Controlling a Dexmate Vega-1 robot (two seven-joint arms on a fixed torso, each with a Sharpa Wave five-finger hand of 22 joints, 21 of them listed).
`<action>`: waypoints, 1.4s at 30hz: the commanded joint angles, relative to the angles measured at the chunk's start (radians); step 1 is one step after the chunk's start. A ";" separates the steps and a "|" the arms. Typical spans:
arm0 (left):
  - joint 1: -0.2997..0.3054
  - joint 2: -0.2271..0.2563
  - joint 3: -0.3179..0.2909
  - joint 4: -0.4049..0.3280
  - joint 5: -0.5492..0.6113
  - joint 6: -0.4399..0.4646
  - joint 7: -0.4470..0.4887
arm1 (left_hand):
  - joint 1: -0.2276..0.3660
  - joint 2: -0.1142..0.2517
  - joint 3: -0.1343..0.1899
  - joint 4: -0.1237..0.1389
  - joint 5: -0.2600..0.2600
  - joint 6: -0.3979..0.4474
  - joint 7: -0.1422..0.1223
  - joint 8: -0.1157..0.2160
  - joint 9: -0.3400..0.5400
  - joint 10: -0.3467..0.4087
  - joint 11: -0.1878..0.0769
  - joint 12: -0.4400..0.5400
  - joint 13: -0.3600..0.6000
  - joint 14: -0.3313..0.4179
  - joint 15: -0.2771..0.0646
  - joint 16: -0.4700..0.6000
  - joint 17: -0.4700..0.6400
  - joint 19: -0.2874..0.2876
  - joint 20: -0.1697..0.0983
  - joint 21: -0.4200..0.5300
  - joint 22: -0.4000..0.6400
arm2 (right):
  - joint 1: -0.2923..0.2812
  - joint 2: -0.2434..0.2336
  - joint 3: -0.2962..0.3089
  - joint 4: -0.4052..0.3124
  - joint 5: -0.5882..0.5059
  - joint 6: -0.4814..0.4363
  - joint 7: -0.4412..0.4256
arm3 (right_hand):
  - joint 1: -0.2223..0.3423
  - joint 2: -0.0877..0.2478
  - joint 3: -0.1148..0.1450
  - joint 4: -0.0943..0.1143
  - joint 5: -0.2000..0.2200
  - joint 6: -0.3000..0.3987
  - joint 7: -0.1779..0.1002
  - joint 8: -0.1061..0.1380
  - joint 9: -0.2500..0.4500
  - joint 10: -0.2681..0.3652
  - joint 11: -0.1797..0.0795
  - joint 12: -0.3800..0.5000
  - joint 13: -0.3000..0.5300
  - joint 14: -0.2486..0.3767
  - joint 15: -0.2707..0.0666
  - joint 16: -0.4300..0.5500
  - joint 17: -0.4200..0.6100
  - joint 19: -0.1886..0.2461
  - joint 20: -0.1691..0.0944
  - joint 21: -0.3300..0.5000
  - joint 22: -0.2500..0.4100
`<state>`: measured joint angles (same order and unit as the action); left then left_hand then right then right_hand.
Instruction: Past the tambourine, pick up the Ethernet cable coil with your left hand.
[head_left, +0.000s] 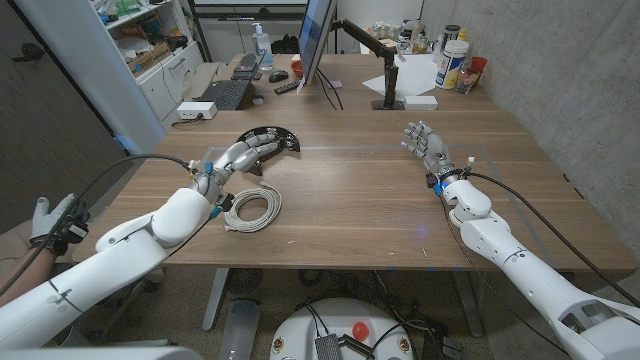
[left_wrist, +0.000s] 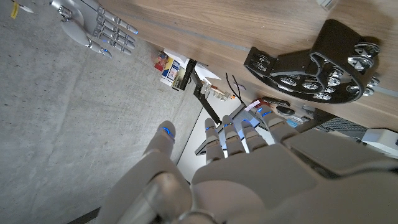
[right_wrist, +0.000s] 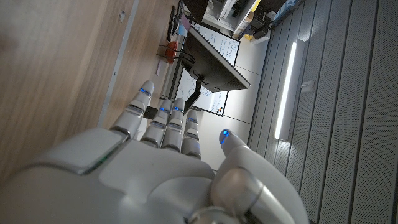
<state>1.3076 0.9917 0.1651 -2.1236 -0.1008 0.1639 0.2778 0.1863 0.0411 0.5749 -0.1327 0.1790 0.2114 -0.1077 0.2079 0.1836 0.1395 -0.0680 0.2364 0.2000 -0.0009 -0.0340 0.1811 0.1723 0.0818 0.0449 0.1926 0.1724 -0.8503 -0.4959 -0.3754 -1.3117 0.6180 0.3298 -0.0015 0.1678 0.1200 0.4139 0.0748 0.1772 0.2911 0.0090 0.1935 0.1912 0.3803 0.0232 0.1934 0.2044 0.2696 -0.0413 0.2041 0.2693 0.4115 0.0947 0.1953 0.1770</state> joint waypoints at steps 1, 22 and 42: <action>0.014 0.006 0.009 -0.032 0.079 0.050 0.030 | 0.019 0.000 0.004 -0.015 -0.001 0.018 -0.004 0.010 0.004 0.017 0.000 0.005 0.002 0.005 -0.035 0.004 0.001 0.003 -0.004 0.002 0.001 | -0.001 -0.001 0.000 -0.004 -0.001 -0.004 -0.004 | 0.001 0.008 -0.002 -0.002 0.003 0.004 -0.005 0.003 0.000 0.007 0.002 0.004 0.003 0.005 -0.015 0.009 -0.001 0.006 0.003 0.006 0.003; -0.004 0.036 0.059 -0.108 0.210 0.211 0.034 | 0.119 -0.001 0.034 -0.055 0.000 0.031 -0.026 0.012 0.006 0.042 -0.027 0.010 0.003 0.021 -0.048 0.006 0.001 0.010 -0.005 0.001 -0.001 | 0.001 0.001 0.000 0.002 -0.001 0.003 0.001 | 0.000 0.008 -0.002 -0.002 0.003 0.004 -0.004 0.003 0.000 0.006 -0.003 0.005 0.002 0.004 -0.017 0.010 -0.003 0.006 0.002 0.007 0.003; -0.064 0.054 0.190 -0.181 0.414 0.455 0.043 | 0.260 -0.033 0.054 -0.061 0.004 0.050 -0.052 0.020 0.007 0.085 -0.061 0.018 0.006 0.068 -0.064 0.014 0.002 0.054 -0.006 0.007 0.000 | 0.000 -0.001 0.000 0.000 -0.002 0.003 0.000 | 0.000 0.009 -0.003 -0.002 0.003 0.003 -0.004 0.004 0.000 0.005 -0.002 0.005 0.001 0.004 -0.016 0.011 -0.004 0.006 0.001 0.007 0.003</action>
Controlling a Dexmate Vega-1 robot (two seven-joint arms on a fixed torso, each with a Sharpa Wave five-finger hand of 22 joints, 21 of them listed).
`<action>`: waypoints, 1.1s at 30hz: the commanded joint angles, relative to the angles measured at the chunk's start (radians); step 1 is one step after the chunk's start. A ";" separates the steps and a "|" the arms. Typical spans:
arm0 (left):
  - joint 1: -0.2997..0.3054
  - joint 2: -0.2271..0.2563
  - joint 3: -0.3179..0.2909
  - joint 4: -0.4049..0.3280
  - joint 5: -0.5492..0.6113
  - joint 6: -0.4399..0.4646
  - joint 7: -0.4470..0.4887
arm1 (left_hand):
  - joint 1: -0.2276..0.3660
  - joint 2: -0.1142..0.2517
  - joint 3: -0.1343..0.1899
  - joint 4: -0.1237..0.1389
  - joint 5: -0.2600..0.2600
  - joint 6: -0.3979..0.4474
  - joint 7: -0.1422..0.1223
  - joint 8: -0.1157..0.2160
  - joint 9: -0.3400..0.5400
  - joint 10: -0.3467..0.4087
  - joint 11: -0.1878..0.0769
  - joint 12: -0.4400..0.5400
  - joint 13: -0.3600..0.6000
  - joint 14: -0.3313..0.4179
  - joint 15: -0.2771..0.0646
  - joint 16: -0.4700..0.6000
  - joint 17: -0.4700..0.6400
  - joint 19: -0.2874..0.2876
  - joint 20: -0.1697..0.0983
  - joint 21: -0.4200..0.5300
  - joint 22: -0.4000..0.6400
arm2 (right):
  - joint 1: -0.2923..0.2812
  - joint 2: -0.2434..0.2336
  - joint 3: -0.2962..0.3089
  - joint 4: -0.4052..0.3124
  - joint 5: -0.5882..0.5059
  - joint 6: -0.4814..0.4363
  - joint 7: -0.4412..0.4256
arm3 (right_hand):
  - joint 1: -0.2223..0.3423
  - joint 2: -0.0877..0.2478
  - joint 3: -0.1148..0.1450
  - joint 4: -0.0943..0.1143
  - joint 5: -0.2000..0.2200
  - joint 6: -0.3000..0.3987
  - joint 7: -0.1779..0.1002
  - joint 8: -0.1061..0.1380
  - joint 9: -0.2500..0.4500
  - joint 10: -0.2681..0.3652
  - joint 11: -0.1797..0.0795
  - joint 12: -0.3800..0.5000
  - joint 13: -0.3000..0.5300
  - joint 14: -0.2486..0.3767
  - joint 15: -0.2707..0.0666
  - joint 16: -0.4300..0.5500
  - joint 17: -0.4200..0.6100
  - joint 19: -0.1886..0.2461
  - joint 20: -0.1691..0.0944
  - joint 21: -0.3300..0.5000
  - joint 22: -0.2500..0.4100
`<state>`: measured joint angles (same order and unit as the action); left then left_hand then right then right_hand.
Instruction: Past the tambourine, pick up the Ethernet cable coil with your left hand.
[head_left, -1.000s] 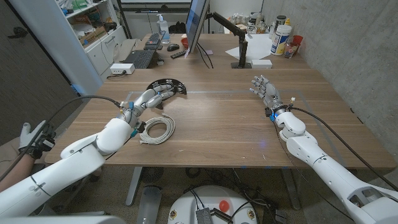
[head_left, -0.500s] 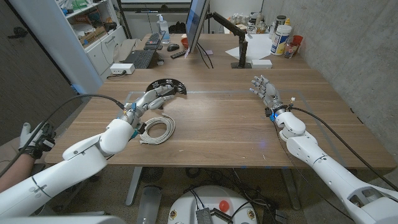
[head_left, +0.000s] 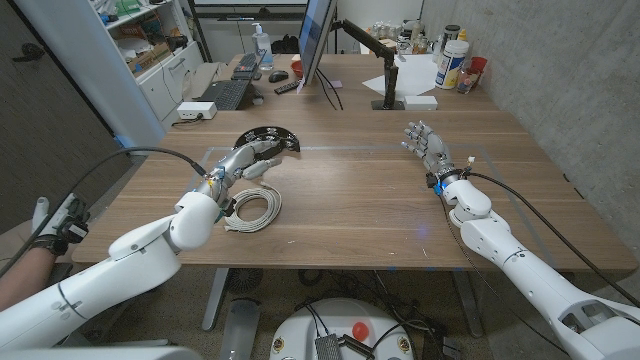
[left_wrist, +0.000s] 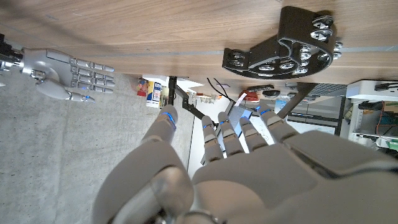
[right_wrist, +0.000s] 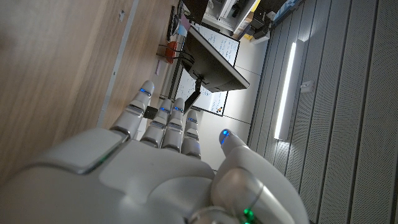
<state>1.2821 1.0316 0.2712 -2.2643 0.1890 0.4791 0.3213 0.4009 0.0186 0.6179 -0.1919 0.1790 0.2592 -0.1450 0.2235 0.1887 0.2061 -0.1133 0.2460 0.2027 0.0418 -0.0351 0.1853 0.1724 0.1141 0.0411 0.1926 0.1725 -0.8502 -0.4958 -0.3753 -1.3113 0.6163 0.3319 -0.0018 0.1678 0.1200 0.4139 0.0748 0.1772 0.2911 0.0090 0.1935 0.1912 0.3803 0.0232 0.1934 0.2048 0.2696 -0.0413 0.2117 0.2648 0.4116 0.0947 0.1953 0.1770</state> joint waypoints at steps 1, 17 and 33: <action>-0.049 0.016 0.105 -0.046 0.153 0.164 -0.002 | 0.053 -0.012 0.012 -0.002 0.005 0.002 -0.013 0.005 0.002 0.021 -0.016 0.009 0.003 0.026 -0.065 0.009 0.002 0.025 -0.005 0.008 0.000 | 0.001 -0.001 0.000 0.001 -0.001 0.003 0.002 | 0.000 0.009 -0.003 -0.002 0.003 0.003 -0.004 0.004 0.000 0.006 -0.001 0.006 0.001 0.004 -0.015 0.004 0.000 0.006 0.002 0.007 0.003; -0.044 0.023 0.109 -0.072 0.168 0.203 -0.016 | 0.211 -0.077 -0.001 0.003 0.007 -0.017 -0.010 0.003 0.005 0.060 -0.035 0.014 0.011 0.120 -0.091 0.025 0.006 0.109 -0.029 0.025 0.004 | -0.002 -0.001 0.001 -0.003 0.000 0.001 -0.002 | 0.000 0.009 -0.004 -0.003 0.003 0.003 -0.004 0.004 0.000 0.004 -0.002 0.005 0.000 0.002 -0.015 0.004 -0.001 0.006 0.002 0.007 0.003; -0.033 0.035 0.119 -0.124 0.178 0.280 -0.029 | 0.296 -0.098 -0.046 0.022 0.001 0.046 -0.001 0.019 0.006 0.163 -0.055 0.045 0.023 0.210 -0.103 0.041 0.012 0.154 -0.035 0.028 0.009 | -0.001 0.003 0.005 0.002 -0.002 0.009 -0.010 | 0.000 0.010 -0.004 -0.003 0.003 0.003 -0.004 0.004 0.000 0.003 -0.001 0.006 0.000 0.001 -0.017 0.004 -0.003 0.006 0.002 0.007 0.003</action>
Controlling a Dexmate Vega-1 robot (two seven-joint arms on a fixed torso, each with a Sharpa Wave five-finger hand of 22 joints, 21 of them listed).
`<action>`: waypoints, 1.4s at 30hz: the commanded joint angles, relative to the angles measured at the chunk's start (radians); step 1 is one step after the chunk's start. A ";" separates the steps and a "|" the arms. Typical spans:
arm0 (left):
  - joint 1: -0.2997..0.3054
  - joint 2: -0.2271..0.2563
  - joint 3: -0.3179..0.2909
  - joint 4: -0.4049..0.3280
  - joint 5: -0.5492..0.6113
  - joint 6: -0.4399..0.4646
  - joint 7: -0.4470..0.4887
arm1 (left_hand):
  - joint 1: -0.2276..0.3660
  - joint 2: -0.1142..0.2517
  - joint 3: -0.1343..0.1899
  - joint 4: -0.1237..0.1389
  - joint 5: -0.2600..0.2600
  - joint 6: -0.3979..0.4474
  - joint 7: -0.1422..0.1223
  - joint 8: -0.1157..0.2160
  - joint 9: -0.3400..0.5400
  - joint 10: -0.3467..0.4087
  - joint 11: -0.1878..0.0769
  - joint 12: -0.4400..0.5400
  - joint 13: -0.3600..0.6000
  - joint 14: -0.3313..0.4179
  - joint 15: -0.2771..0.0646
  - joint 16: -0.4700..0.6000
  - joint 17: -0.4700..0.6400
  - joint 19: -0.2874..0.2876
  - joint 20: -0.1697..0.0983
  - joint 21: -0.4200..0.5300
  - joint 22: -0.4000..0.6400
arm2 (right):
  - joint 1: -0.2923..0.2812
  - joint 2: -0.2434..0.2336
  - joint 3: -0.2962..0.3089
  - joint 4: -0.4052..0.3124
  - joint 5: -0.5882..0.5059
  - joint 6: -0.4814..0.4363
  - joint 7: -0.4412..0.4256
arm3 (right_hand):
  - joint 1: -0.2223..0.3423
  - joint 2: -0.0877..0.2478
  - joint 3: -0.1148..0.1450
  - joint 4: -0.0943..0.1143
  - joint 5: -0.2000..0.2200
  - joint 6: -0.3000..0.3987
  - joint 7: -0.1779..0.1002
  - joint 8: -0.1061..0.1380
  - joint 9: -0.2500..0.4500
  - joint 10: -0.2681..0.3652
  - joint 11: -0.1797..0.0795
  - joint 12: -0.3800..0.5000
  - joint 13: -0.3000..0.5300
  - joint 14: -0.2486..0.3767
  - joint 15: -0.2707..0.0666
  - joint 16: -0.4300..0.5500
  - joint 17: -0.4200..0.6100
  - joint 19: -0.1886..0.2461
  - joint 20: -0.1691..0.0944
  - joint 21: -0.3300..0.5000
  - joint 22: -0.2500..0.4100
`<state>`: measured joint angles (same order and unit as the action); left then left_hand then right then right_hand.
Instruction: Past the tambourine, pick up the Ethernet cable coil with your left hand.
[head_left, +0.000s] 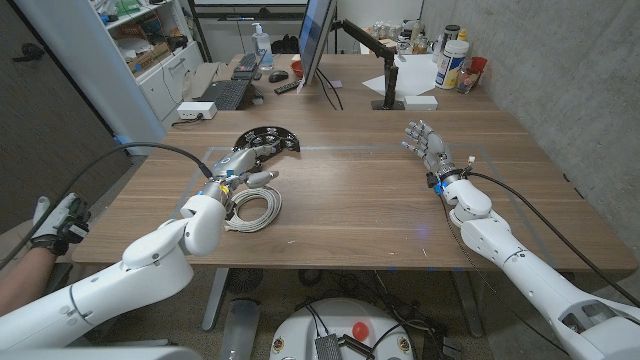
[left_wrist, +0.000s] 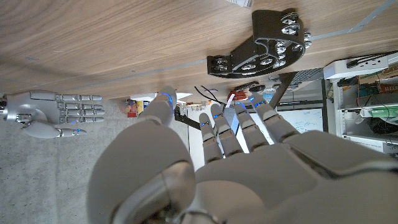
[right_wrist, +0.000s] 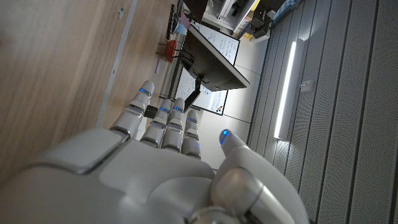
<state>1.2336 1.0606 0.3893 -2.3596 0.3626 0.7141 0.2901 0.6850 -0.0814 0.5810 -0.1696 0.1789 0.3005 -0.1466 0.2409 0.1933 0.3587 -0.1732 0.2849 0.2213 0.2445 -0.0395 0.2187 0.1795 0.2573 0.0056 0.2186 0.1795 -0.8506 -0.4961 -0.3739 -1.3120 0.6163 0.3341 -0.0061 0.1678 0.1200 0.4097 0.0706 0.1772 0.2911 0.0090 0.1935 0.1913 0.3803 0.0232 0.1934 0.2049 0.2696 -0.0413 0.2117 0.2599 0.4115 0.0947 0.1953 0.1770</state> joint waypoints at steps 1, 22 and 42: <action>0.020 0.009 0.001 -0.039 0.000 0.051 -0.005 | 0.011 0.001 -0.013 0.001 0.000 0.000 0.000 -0.001 0.001 0.006 0.006 0.004 0.005 0.004 -0.096 0.005 0.006 0.009 0.002 0.001 0.002 | -0.003 0.001 0.004 0.001 -0.003 0.010 -0.004 | 0.000 0.010 0.000 0.001 0.003 0.003 -0.004 0.004 0.000 0.003 -0.001 0.006 0.000 0.002 -0.016 0.005 0.002 0.006 0.002 0.007 0.003; 0.028 0.055 0.004 -0.113 -0.075 0.143 -0.067 | -0.003 -0.012 -0.058 0.016 -0.001 0.036 0.040 -0.001 0.003 0.001 0.019 -0.003 0.011 -0.013 -0.076 -0.009 0.007 -0.004 0.021 -0.008 0.003 | -0.006 0.005 0.004 0.001 -0.011 0.025 -0.010 | 0.000 0.009 0.000 0.001 0.003 0.003 -0.005 0.004 -0.001 0.003 -0.002 0.006 0.000 0.001 -0.017 0.005 0.000 0.007 0.001 0.007 0.002; 0.048 0.101 -0.009 -0.147 -0.140 0.149 -0.030 | -0.023 -0.029 -0.097 0.021 0.004 0.042 0.071 -0.011 0.004 0.028 0.029 0.004 0.018 0.042 -0.065 0.006 0.008 0.051 0.020 0.006 0.004 | -0.007 0.006 0.005 0.001 -0.014 0.030 -0.013 | 0.000 0.009 0.001 0.001 0.003 0.004 -0.005 0.005 -0.001 -0.003 -0.001 0.004 -0.001 -0.010 -0.013 0.000 -0.004 -0.002 -0.011 0.004 0.002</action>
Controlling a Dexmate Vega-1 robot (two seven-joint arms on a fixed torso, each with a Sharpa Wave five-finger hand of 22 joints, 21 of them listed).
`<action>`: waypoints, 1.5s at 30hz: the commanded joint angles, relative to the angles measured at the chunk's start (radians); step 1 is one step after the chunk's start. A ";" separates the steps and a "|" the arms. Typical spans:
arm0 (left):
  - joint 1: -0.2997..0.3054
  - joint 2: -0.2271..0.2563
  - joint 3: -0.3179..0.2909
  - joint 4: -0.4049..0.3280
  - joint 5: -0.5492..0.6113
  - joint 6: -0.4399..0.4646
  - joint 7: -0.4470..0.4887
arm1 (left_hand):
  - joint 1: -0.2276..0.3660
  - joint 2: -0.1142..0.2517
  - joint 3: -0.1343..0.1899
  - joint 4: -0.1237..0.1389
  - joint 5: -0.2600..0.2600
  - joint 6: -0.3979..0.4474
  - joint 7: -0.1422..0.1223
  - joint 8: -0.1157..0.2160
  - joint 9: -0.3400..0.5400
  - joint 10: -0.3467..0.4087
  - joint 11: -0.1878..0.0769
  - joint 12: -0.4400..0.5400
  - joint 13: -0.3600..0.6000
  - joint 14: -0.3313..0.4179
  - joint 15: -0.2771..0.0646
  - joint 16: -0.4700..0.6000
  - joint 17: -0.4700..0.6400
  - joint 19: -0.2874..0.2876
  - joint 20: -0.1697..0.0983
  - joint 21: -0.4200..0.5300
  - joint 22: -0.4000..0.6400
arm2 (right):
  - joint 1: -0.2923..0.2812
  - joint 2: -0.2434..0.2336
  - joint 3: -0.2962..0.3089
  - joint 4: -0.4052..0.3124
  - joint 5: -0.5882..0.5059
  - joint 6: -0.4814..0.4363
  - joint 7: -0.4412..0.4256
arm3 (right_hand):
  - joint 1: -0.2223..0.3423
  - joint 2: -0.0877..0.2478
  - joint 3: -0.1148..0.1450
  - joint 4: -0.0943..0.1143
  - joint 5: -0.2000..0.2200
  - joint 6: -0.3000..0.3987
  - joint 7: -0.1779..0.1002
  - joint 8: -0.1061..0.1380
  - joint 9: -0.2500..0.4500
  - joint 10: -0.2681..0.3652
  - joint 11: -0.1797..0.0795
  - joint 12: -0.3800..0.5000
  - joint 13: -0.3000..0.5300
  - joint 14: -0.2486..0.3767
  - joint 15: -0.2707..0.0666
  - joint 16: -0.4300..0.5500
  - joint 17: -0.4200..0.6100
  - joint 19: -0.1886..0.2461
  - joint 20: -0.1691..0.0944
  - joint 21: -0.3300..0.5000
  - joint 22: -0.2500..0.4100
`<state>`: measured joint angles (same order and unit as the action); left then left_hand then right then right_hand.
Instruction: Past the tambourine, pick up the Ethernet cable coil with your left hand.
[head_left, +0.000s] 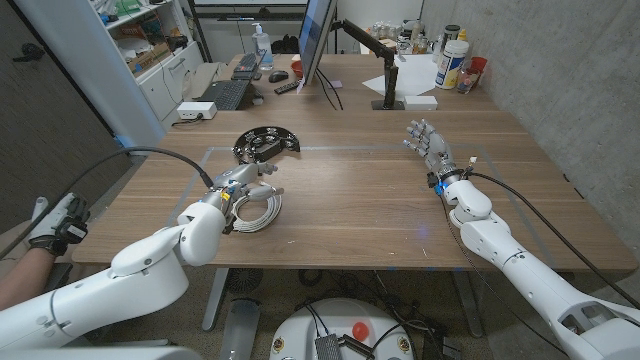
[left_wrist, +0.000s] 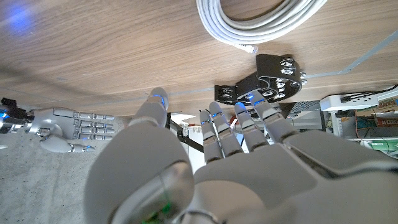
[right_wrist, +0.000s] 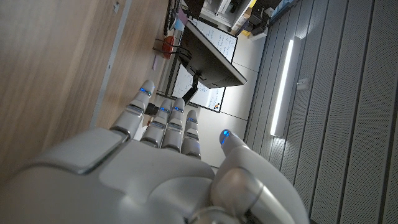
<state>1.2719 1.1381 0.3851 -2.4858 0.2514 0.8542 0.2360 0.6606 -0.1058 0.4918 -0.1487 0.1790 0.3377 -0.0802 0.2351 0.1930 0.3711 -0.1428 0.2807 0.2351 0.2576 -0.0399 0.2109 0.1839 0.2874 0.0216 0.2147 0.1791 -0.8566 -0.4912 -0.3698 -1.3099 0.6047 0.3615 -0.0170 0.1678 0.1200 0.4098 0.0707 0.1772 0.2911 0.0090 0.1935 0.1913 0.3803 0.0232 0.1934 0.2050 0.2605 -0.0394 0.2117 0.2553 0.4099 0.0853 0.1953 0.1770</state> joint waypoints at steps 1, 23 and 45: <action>0.009 0.025 -0.004 -0.021 -0.031 0.009 0.026 | 0.002 -0.005 -0.009 0.000 0.004 0.011 0.008 -0.004 0.004 0.019 0.001 0.009 0.005 0.035 -0.063 0.015 0.003 0.028 0.003 0.013 0.004 | -0.001 0.001 0.001 -0.001 -0.002 0.003 -0.002 | 0.000 0.009 0.001 0.001 0.003 0.004 -0.004 0.005 -0.001 -0.003 0.000 0.004 -0.001 -0.001 -0.015 0.000 0.001 0.000 -0.002 0.004 0.002; -0.003 0.109 -0.020 -0.108 -0.136 0.119 -0.008 | 0.007 0.000 -0.021 0.000 0.007 0.003 0.021 -0.014 0.004 0.018 0.005 0.005 0.010 0.034 -0.061 0.007 0.004 0.020 0.007 0.005 0.006 | -0.002 0.001 0.000 -0.002 -0.007 0.006 -0.006 | 0.000 0.010 0.000 0.000 0.003 0.003 -0.004 0.004 -0.001 -0.004 0.001 0.005 -0.002 -0.003 -0.013 0.001 -0.001 -0.002 -0.001 0.004 0.002; 0.226 0.205 -0.188 -0.060 -0.180 -0.077 0.138 | 0.003 0.003 -0.037 0.002 0.011 0.034 0.005 -0.009 0.005 0.040 -0.012 0.011 0.015 0.051 -0.084 0.008 0.004 0.028 -0.004 0.005 0.007 | -0.002 0.002 -0.002 -0.003 -0.023 0.004 -0.029 | 0.000 0.010 0.000 0.000 0.003 0.003 -0.005 0.004 -0.001 -0.003 0.004 0.006 -0.002 -0.003 -0.015 0.002 -0.003 -0.002 -0.001 0.004 0.001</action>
<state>1.3884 1.2989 0.2792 -2.5635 0.0895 0.8446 0.3288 0.6599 -0.1065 0.4601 -0.1476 0.1858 0.3593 -0.0769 0.2196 0.1928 0.3995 -0.1538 0.2847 0.2490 0.3006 -0.0398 0.2186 0.1837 0.3121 0.0248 0.2175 0.1840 -0.8600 -0.4906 -0.3697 -1.3134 0.5941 0.3670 -0.0280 0.1678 0.1200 0.4098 0.0707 0.1772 0.2910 0.0090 0.1935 0.1913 0.3803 0.0232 0.1934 0.1998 0.2607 -0.0395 0.2117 0.2508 0.4099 0.0856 0.1953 0.1770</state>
